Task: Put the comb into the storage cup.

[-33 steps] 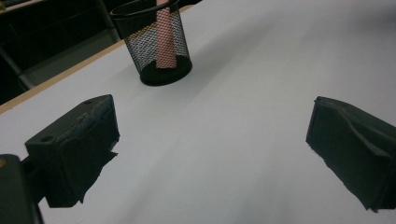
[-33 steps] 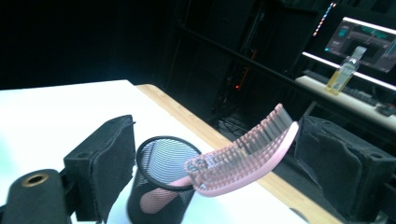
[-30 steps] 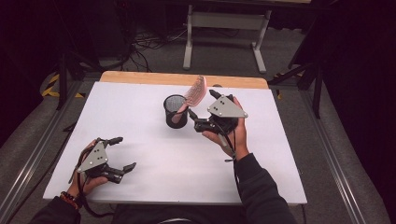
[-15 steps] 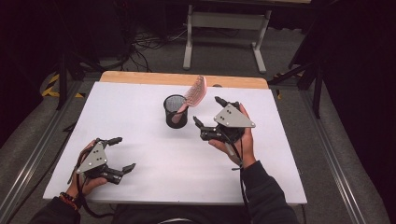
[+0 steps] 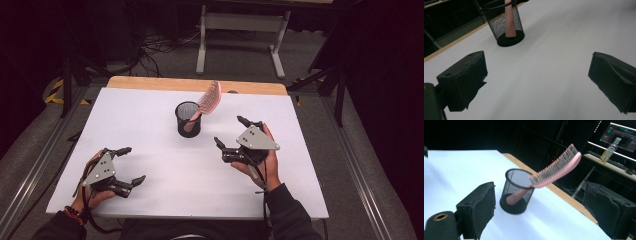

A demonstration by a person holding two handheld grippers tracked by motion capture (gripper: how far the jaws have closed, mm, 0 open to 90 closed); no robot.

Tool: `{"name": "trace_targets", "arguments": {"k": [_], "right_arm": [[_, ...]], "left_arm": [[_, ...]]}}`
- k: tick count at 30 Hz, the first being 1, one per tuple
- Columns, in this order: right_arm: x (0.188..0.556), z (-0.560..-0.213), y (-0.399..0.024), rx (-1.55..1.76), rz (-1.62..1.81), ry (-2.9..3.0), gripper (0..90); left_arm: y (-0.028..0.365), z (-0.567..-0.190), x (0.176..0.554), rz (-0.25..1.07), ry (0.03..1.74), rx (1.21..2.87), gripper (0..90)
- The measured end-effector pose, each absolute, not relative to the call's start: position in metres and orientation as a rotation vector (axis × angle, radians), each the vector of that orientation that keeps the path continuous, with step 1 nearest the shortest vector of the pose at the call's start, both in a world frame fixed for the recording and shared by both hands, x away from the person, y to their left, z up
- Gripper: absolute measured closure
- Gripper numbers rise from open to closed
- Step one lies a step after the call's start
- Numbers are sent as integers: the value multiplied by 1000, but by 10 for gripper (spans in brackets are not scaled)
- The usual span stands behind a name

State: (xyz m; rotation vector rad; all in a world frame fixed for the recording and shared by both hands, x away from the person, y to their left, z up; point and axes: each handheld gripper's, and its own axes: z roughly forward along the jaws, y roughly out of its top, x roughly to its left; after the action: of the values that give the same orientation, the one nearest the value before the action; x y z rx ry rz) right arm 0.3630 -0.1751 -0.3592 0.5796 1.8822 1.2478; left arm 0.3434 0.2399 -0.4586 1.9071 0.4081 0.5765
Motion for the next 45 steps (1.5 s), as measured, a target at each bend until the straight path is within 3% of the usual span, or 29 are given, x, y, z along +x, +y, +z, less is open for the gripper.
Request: {"name": "trace_targets", "arguments": {"k": [22, 45], "right_arm": [[336, -401, -206, 598, 1253, 1936, 104], [318, -433, -265, 738, 1162, 1891, 59]], "left_arm": [[242, -455, 342, 558, 417, 1865, 33], [239, -455, 342, 576, 395, 1896, 32]]}}
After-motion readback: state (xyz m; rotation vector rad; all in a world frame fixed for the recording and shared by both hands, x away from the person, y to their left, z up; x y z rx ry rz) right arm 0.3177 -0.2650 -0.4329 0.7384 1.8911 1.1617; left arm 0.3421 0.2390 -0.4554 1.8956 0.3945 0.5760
